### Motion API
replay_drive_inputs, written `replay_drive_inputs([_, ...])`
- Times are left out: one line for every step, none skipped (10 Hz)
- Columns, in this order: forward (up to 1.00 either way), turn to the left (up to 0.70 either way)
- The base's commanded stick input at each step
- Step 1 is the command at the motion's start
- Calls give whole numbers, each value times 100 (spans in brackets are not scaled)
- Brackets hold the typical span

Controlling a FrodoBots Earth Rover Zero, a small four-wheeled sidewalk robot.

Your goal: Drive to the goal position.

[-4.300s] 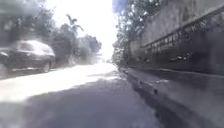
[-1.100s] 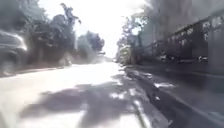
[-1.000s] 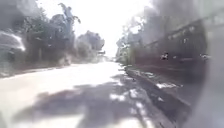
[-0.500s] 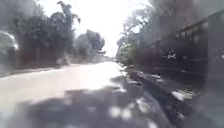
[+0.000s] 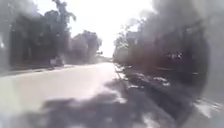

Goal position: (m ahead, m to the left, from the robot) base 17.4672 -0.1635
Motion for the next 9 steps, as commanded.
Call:
replay_drive_inputs([100,0])
replay_drive_inputs([100,0])
replay_drive_inputs([100,-19])
replay_drive_inputs([100,-39])
replay_drive_inputs([100,-40])
replay_drive_inputs([100,-25])
replay_drive_inputs([100,-8])
replay_drive_inputs([100,-1])
replay_drive_inputs([100,0])
